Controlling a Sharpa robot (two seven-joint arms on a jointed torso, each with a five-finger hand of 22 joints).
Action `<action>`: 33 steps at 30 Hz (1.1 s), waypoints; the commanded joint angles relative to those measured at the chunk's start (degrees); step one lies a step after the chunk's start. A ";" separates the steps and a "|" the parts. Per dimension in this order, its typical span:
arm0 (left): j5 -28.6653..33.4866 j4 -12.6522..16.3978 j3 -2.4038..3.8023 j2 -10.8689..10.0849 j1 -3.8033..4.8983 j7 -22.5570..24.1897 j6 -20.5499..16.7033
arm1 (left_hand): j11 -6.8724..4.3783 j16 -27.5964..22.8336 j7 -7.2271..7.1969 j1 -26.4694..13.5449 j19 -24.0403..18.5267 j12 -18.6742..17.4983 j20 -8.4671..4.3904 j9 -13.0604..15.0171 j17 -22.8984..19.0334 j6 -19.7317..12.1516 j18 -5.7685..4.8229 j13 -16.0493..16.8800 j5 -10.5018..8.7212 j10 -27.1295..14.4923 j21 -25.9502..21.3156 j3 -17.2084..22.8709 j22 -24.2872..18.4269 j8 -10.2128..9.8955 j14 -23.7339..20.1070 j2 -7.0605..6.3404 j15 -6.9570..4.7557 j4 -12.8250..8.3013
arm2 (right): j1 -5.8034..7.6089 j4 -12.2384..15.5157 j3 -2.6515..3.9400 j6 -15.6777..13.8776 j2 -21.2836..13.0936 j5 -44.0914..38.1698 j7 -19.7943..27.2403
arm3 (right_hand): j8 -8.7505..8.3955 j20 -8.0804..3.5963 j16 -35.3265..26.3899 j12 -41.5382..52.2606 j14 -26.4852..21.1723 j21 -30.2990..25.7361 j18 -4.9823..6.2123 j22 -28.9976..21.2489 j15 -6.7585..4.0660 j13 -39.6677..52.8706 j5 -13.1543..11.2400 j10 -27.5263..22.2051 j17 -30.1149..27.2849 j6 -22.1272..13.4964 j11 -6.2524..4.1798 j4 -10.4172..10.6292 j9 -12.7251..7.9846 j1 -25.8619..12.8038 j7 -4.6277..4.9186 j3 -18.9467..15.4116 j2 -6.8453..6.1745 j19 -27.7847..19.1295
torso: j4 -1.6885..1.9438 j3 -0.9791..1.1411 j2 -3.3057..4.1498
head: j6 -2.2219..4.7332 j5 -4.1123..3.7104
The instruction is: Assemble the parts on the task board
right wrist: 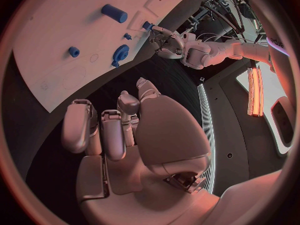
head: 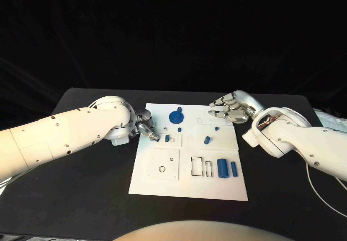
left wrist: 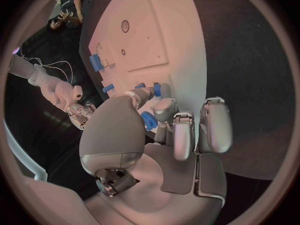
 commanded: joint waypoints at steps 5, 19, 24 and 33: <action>-0.58 -0.16 -0.22 0.69 -0.29 -0.47 2.04 | -0.09 0.17 -0.21 -0.56 1.47 0.35 -0.30 -0.07 15.06 0.82 -0.57 0.09 0.48 0.50 0.22 9.06 6.88 0.33 6.02 -0.02 -0.28 -9.60 | -0.06 0.10 0.00 0.72 0.01 -0.14 0.52 | -0.19 -0.03 -0.19 -0.26 3.95 -0.24 0.66 -0.10 -0.25 -0.08 0.34 -0.25 5.16 0.10 0.05 0.41 -0.10 0.12 0.09 -0.08 -0.03 -0.35 | 0.05 0.00 0.02 | -0.12 -0.05; -0.38 -1.55 -0.27 2.59 -0.26 -3.32 8.86 | -0.36 0.17 -0.78 -5.50 1.61 1.44 -0.37 -0.50 15.06 2.21 -0.65 1.34 1.26 1.50 0.44 6.79 7.28 0.18 6.02 2.10 -0.41 -7.34 | -0.06 0.23 0.00 0.73 -0.06 -0.12 0.49 | -0.19 -0.03 -0.23 -0.30 3.94 -0.32 0.69 -0.23 -0.25 -0.13 0.39 -0.27 5.12 0.09 0.05 0.45 -0.10 0.13 0.09 -0.07 -0.02 -0.40 | 0.00 0.04 0.00 | -0.37 -0.06; -0.05 -2.10 -0.28 3.11 -0.25 -4.70 10.34 | -0.52 0.17 -1.03 -7.33 1.54 2.83 -0.47 -0.96 15.06 2.99 -0.61 3.04 1.12 2.13 0.20 4.49 7.23 -0.26 6.02 2.95 -0.54 -6.09 | -0.06 0.30 0.00 0.99 -0.13 -0.04 0.67 | -0.19 -0.03 -0.23 -0.31 3.94 -0.32 0.69 -0.24 -0.25 -0.14 0.39 -0.28 5.12 0.08 0.05 0.45 -0.10 0.13 0.09 -0.07 -0.02 -0.40 | -0.01 0.05 -0.02 | -0.42 -0.09; 0.12 -2.53 -0.29 3.74 -0.24 -6.09 8.63 | -0.63 0.17 -1.15 -8.64 1.72 3.31 -0.59 -1.56 15.06 3.72 -0.69 3.80 1.16 2.34 0.48 2.33 7.53 -0.96 6.02 3.77 -0.65 -4.92 | -0.06 0.35 0.00 1.01 -0.19 0.02 0.71 | -0.19 -0.03 -0.26 -0.37 3.93 -0.34 0.69 -0.26 -0.25 -0.19 0.41 -0.31 5.08 0.08 0.05 0.45 -0.10 0.13 0.09 -0.08 -0.04 -0.41 | 0.02 0.02 0.00 | -0.37 -0.26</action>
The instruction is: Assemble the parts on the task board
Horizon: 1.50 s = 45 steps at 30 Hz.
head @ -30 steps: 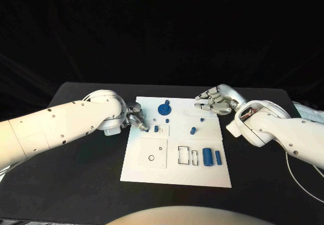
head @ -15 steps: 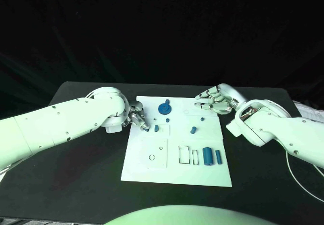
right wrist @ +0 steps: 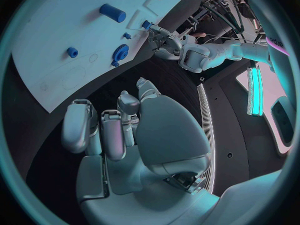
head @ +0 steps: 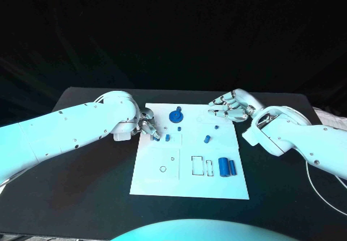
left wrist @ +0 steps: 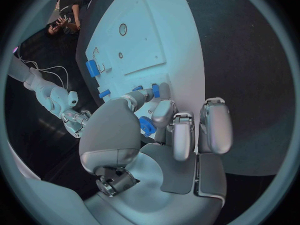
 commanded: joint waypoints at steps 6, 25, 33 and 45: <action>0.82 -0.20 -0.71 0.70 -0.94 -2.57 0.60 | -0.18 0.17 -1.21 -0.95 1.63 0.83 -0.46 -0.39 15.08 2.24 -0.74 0.81 -0.14 0.84 0.40 -1.52 7.69 -0.55 6.02 0.82 -0.34 0.65 | -0.04 0.14 0.00 0.86 0.01 -0.06 0.62 | -0.19 -0.03 -0.26 -0.37 3.93 -0.34 0.69 -0.07 -0.25 -0.05 0.19 -0.31 5.10 0.08 0.05 0.29 -0.06 0.13 0.09 0.09 -0.04 -0.41 | 0.05 -0.06 0.04 | 0.02 -0.11; 0.82 0.29 -0.67 0.99 -0.92 -2.19 0.34 | -0.60 0.17 -1.69 0.57 1.87 1.45 -0.73 -0.85 15.08 3.05 -0.82 1.83 0.29 1.38 0.71 -2.58 8.07 -1.10 6.02 2.19 -0.62 0.00 | -0.04 0.12 0.00 0.98 0.11 -0.03 0.63 | -0.19 -0.03 -0.30 -0.46 3.92 -0.38 0.70 -0.14 -0.25 -0.13 0.27 -0.37 5.04 0.07 0.06 0.33 -0.06 0.12 0.09 0.10 0.00 -0.44 | 0.04 -0.03 0.02 | -0.11 -0.12; 0.80 0.72 -0.50 0.89 -0.87 -2.18 0.21 | -0.58 0.17 -1.64 1.60 1.92 1.30 -0.75 -0.99 15.08 3.15 -0.85 1.86 0.41 1.44 0.71 -1.06 8.14 -1.31 6.02 2.29 -0.62 -1.17 | -0.04 0.15 0.00 1.03 0.10 -0.02 0.63 | -0.19 -0.03 -0.30 -0.46 3.92 -0.38 0.70 -0.14 -0.25 -0.13 0.27 -0.37 5.04 0.07 0.06 0.33 -0.06 0.12 0.09 0.10 0.00 -0.44 | 0.02 -0.01 0.03 | -0.24 -0.20; 0.44 0.99 -0.38 0.72 -0.76 -2.41 0.03 | -0.59 0.17 -1.65 1.76 1.94 1.41 -0.74 -1.03 15.08 3.40 -0.85 2.06 0.75 1.61 0.70 -0.43 8.17 -1.32 6.02 2.16 -0.61 -1.59 | -0.04 0.13 0.00 1.05 0.14 0.00 0.66 | -0.19 -0.03 -0.30 -0.46 3.92 -0.38 0.70 -0.14 -0.25 -0.13 0.27 -0.37 5.04 0.07 0.06 0.33 -0.06 0.12 0.09 0.10 0.00 -0.44 | 0.06 -0.04 0.01 | -0.31 -0.26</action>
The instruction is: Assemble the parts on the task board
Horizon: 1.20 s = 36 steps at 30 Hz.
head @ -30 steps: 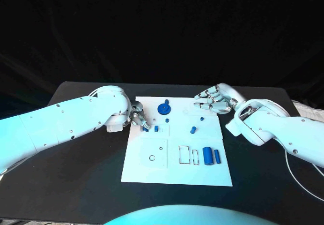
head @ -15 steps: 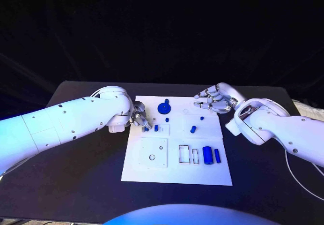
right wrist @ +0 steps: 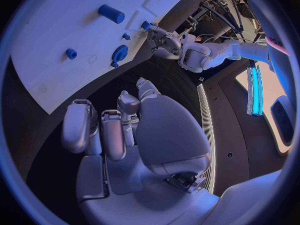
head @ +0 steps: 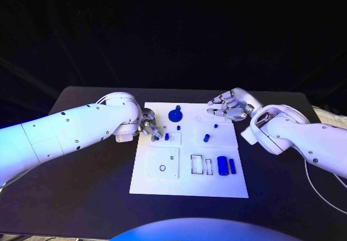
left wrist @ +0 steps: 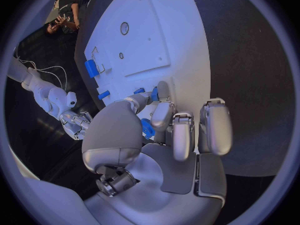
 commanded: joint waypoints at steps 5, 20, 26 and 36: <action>0.11 -0.21 -0.23 0.06 -0.35 -0.69 1.76 | -0.06 0.17 -0.35 -0.58 1.93 -0.03 -0.28 -0.08 15.10 0.41 -0.84 0.10 0.13 0.49 -0.02 1.93 8.16 -0.25 6.03 -0.48 -0.12 -1.39 | -0.04 0.05 0.00 0.77 0.10 -0.16 0.56 | -0.19 -0.03 -0.30 -0.17 3.92 -0.38 0.71 -0.05 -0.25 -0.06 0.27 -0.37 5.01 0.07 0.06 0.34 -0.07 0.12 0.09 0.10 0.00 -0.44 | 0.02 -0.04 0.01 | -0.03 -0.01; -0.35 -0.45 -0.18 -0.58 -0.31 -0.46 -0.71 | -0.25 0.17 -0.66 -6.83 2.03 0.16 -0.34 -0.64 15.10 2.05 -0.87 0.89 -2.35 1.03 -0.16 -13.70 8.48 -0.63 6.03 -2.99 -0.21 4.93 | -0.04 -0.12 -0.01 0.79 0.21 -0.16 0.62 | -0.19 -0.02 -0.37 -0.32 3.90 -0.50 0.74 -0.26 -0.24 -0.19 0.40 -0.45 4.93 0.05 0.07 0.41 -0.07 0.09 0.10 0.11 0.03 -0.52 | -0.04 -0.08 -0.03 | -0.17 -0.09; -0.32 0.65 0.24 -1.61 -0.19 0.74 -3.58 | -0.27 0.17 -0.73 -5.37 2.10 0.14 -0.43 -0.87 15.10 2.21 -0.86 1.12 -6.05 1.11 -0.23 -18.17 8.60 -0.87 6.03 -1.98 -0.26 6.76 | -0.05 -0.26 -0.01 0.82 0.30 -0.15 0.69 | -0.20 -0.02 -0.54 -0.49 3.84 -0.64 0.80 -0.53 -0.24 -0.32 0.43 -0.54 4.67 0.04 0.07 0.43 -0.07 0.08 0.10 0.11 0.03 -0.65 | -0.02 -0.11 -0.04 | -0.02 -0.24; 2.56 1.61 0.81 -2.84 0.03 4.24 -8.73 | -0.20 0.17 -0.61 -4.51 1.92 -0.48 -0.41 -0.99 15.10 1.96 -0.73 0.63 -6.38 0.81 -0.89 -20.18 8.32 -1.06 6.03 -1.63 -0.25 7.76 | -0.12 -0.43 -0.01 0.87 0.48 -0.07 0.76 | -0.20 -0.02 -0.58 -0.49 3.83 -0.72 0.82 -0.66 -0.24 -0.33 0.44 -0.55 4.61 0.03 0.07 0.43 -0.08 0.08 0.10 0.11 0.02 -0.71 | 0.05 -0.08 -0.07 | 0.03 -0.23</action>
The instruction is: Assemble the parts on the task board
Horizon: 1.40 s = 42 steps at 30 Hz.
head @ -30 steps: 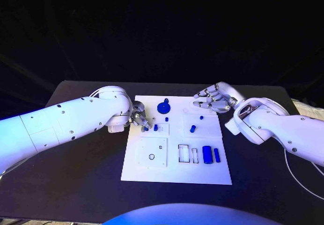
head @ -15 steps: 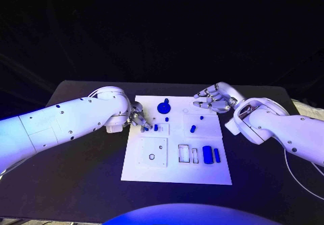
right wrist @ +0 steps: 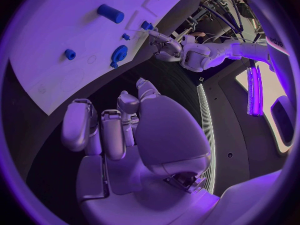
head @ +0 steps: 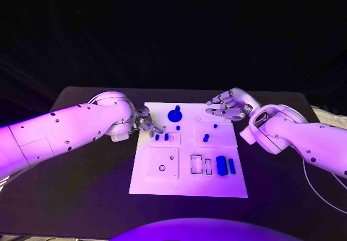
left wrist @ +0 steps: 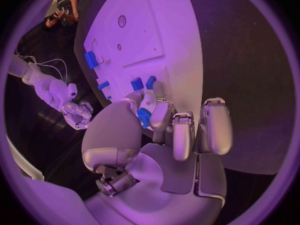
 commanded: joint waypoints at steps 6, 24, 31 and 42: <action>3.59 0.68 0.18 -0.92 0.10 4.11 -5.43 | 0.13 0.17 0.06 1.06 1.87 -0.66 -0.41 -0.14 15.05 0.03 -0.69 -0.26 -0.20 0.01 -0.68 -1.37 8.24 -0.33 6.03 0.17 -0.24 0.42 | -0.14 -0.06 -0.01 0.80 0.11 -0.06 0.66 | -0.20 -0.02 -0.24 -0.12 3.83 -0.20 0.82 -0.05 -0.24 -0.06 0.22 -0.35 4.63 0.03 -0.14 0.28 -0.08 0.08 0.10 -0.05 0.02 -0.28 | -0.08 0.03 0.02 | 0.15 0.12; -4.88 1.18 -0.59 -0.05 -0.61 34.08 -24.09 | 7.83 -40.80 8.36 27.36 -20.23 -39.64 4.99 -9.05 -28.58 -16.49 6.67 -35.67 -3.91 -28.42 -51.75 4.00 -20.78 -11.47 -18.65 -1.12 6.47 -5.56 | -0.26 0.00 -0.02 0.57 -0.05 -0.03 0.76 | -0.21 -0.02 -0.39 -0.20 3.78 -0.34 0.87 -0.27 -0.24 -0.12 0.28 -0.41 4.41 0.00 -0.13 0.29 -0.08 0.10 0.11 -0.04 0.02 -0.39 | -0.13 -0.09 0.13 | 0.92 -0.55; -13.48 -0.47 -1.03 2.60 -2.06 36.58 -24.24 | 8.78 -41.14 7.75 28.51 -15.91 -47.59 5.50 -16.27 -31.41 -13.32 6.88 -46.59 -6.29 -27.50 -53.03 6.98 -22.98 -17.63 -13.68 -3.46 6.37 -7.04 | -0.34 -0.02 -0.02 0.42 0.02 -0.02 0.87 | -0.21 -0.01 -0.46 -0.50 3.75 -0.43 0.90 -0.44 -0.24 -0.36 0.31 -0.57 4.31 -0.02 -0.14 0.29 -0.09 0.13 0.11 -0.01 0.03 -0.47 | -0.07 -0.01 0.09 | 1.09 -0.84; -21.96 -3.60 -1.14 6.11 -2.42 29.11 -18.72 | 8.18 -14.08 7.48 26.38 -2.83 -52.79 4.48 -21.11 -6.24 -6.48 4.21 -55.18 -6.77 -23.19 -32.73 8.13 -11.16 -21.43 1.35 -4.36 5.45 -7.21 | -0.37 0.05 -0.02 0.40 0.18 -0.01 0.94 | -0.22 -0.01 -0.47 -0.69 3.75 -0.53 0.93 -0.60 -0.24 -0.51 0.39 -0.69 4.32 -0.05 -0.14 0.28 -0.09 0.20 0.11 0.04 0.07 -0.54 | -0.23 -0.02 0.21 | 1.44 -0.73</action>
